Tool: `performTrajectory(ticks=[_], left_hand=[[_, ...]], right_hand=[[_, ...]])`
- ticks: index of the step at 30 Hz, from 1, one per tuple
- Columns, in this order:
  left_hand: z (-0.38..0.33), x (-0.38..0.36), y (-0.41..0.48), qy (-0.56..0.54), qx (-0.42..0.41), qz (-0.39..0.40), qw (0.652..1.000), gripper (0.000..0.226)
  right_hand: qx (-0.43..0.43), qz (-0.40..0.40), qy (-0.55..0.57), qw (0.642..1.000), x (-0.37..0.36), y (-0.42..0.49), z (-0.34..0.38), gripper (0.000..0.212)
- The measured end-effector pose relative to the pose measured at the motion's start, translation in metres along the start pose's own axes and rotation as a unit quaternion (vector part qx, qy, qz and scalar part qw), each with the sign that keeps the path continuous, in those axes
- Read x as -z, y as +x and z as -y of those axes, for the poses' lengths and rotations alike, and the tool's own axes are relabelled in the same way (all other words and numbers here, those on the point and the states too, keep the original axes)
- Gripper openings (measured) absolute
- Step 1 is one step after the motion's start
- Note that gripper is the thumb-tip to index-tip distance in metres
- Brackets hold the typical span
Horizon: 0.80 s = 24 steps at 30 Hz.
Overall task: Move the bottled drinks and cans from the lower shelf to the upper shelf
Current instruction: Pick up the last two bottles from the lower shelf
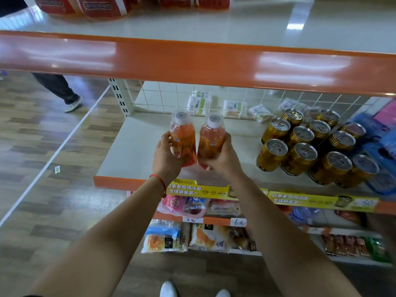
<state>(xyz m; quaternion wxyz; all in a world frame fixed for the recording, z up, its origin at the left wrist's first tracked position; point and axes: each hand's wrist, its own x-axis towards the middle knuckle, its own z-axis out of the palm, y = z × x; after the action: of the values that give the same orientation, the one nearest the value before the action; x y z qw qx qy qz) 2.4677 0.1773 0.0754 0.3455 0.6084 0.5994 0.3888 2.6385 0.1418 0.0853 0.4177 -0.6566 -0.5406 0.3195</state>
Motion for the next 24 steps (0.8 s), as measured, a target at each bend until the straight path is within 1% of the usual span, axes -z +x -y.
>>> performTrajectory(ticks=[1, 3, 6, 9, 14, 16, 18, 20, 22, 24], left_hand=[[0.001, 0.001, 0.001, -0.008, 0.002, 0.011, 1.0, 0.072], [0.003, 0.003, 0.003, -0.039, 0.008, 0.035, 0.999, 0.069], [0.005, 0.006, 0.005, -0.071, 0.014, 0.059, 0.996, 0.069], [0.01, 0.008, 0.01, -0.084, 0.013, 0.074, 0.994, 0.065], [0.016, 0.013, 0.015, -0.104, 0.008, 0.107, 0.989, 0.065], [0.017, 0.016, 0.017, -0.103, 0.003, 0.115, 0.988, 0.063], [0.016, 0.018, 0.018, -0.101, -0.002, 0.125, 0.987, 0.063], [0.015, 0.02, 0.019, -0.093, -0.01, 0.142, 0.986, 0.063], [0.015, 0.023, 0.021, -0.085, -0.02, 0.161, 0.983, 0.065], [0.015, 0.025, 0.022, -0.085, -0.024, 0.181, 0.979, 0.067]], right_hand=[[0.002, 0.033, -0.006, 0.999, 0.006, 0.002, -0.004, 0.1], [0.002, 0.077, -0.027, 0.997, 0.018, 0.005, -0.01, 0.1], [0.006, 0.073, -0.025, 0.997, 0.026, 0.009, -0.014, 0.093], [0.002, 0.039, -0.011, 0.999, 0.018, 0.006, -0.014, 0.091], [0.027, -0.079, -0.06, 0.995, -0.014, -0.001, -0.016, 0.092], [0.027, -0.09, -0.057, 0.994, -0.017, -0.001, -0.016, 0.092], [0.031, -0.057, -0.057, 0.996, -0.01, 0.001, -0.018, 0.094], [0.028, 0.012, -0.039, 0.999, 0.004, 0.006, -0.02, 0.095], [0.016, 0.071, -0.007, 0.997, 0.015, 0.011, -0.018, 0.091], [0.006, 0.095, 0.014, 0.995, 0.019, 0.015, -0.016, 0.086]])
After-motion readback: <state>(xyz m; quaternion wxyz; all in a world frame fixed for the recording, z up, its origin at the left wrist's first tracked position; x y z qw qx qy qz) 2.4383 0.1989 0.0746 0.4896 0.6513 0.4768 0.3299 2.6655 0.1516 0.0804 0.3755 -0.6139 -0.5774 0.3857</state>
